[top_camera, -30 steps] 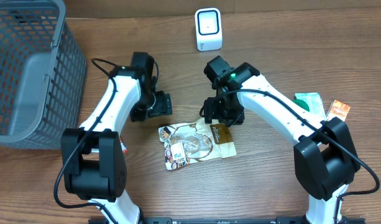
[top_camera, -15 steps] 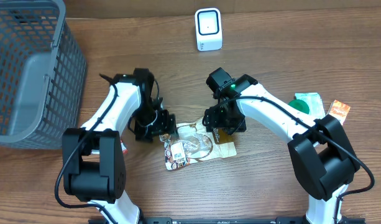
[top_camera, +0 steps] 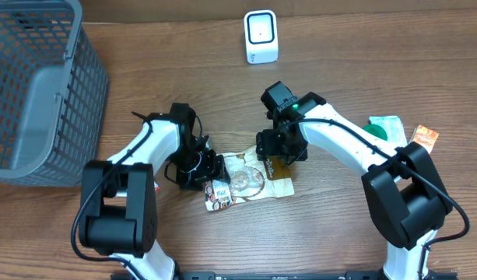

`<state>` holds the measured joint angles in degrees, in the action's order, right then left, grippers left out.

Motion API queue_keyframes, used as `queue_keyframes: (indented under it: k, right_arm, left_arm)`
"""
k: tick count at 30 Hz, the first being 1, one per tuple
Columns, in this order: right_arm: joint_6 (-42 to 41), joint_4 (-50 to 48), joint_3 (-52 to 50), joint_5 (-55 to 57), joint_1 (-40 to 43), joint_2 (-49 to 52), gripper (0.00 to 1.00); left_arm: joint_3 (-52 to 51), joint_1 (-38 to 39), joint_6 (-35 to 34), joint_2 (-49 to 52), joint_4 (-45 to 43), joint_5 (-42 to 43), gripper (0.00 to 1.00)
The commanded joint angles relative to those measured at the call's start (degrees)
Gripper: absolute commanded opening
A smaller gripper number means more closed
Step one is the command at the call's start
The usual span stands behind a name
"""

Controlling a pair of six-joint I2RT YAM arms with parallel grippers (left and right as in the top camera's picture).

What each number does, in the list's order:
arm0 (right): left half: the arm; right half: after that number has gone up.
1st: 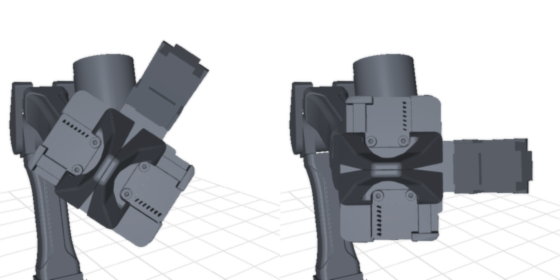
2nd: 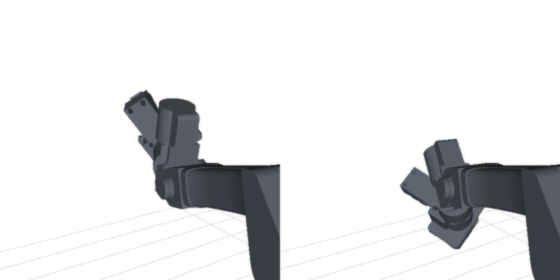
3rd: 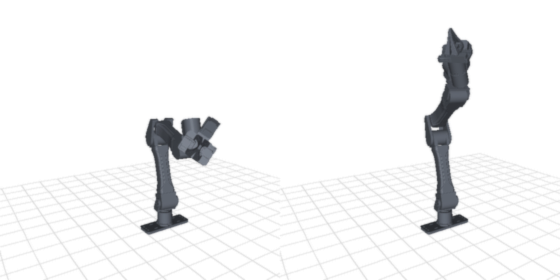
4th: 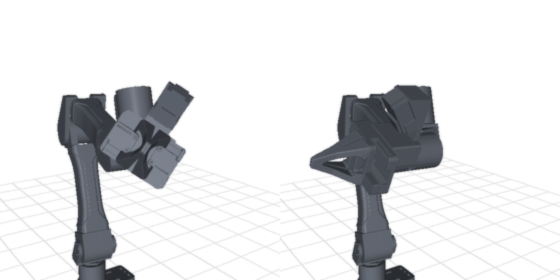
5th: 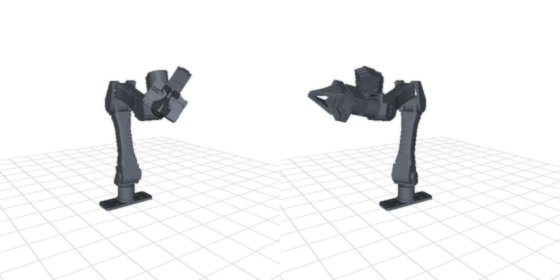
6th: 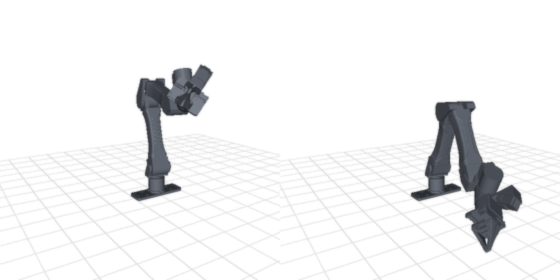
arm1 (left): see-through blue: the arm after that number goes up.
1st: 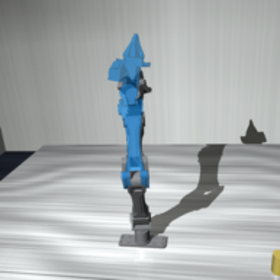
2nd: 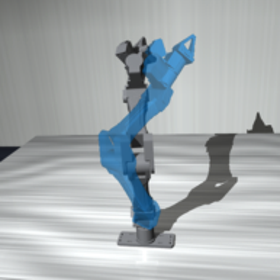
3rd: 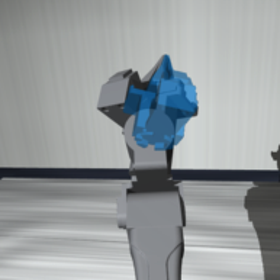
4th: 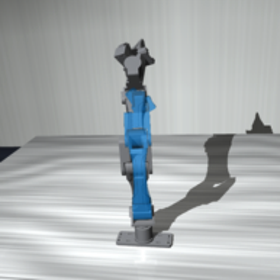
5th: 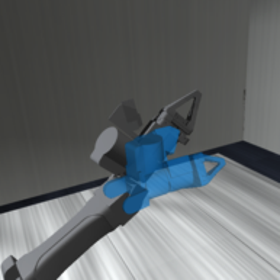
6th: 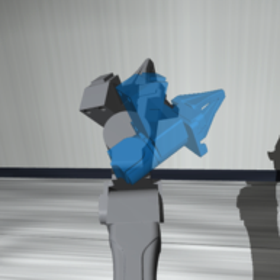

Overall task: Scan the item barcode
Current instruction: 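Grasp the PanTree bag edges with both grippers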

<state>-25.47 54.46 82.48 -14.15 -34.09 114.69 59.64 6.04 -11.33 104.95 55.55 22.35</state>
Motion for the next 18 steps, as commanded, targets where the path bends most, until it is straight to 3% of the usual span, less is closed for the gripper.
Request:
queue_keyframes:
  k: [1,5,9,11,15,18]
  right_arm:
    - [0.5,-1.3,-2.1,-3.0,0.8,-0.6,0.75]
    - [0.5,-4.3,-4.3,-6.6,1.1,-0.6,0.74]
    - [0.5,-6.1,-6.2,-8.1,1.1,-0.6,0.75]
    - [0.5,-5.9,-6.4,-8.1,1.1,-0.6,0.77]
    - [0.6,-5.5,-6.4,-10.0,1.3,-0.6,0.81]
    - [5.0,-6.0,-6.2,-15.1,2.8,-0.6,0.84]
  left_arm:
    - [-3.3,1.6,-3.5,-0.1,-4.8,0.4,0.68]
    - [-3.4,2.0,-4.3,-0.1,-7.0,-0.4,0.52]
    - [-3.4,1.9,-4.3,-0.1,-7.9,-0.5,0.22]
    - [-3.4,1.9,-4.3,-0.1,-8.1,-0.5,0.11]
    - [-3.4,1.9,-4.3,-0.1,-8.2,-0.4,0.06]
    - [-3.4,1.9,-4.3,-0.1,-7.9,-0.4,0.04]
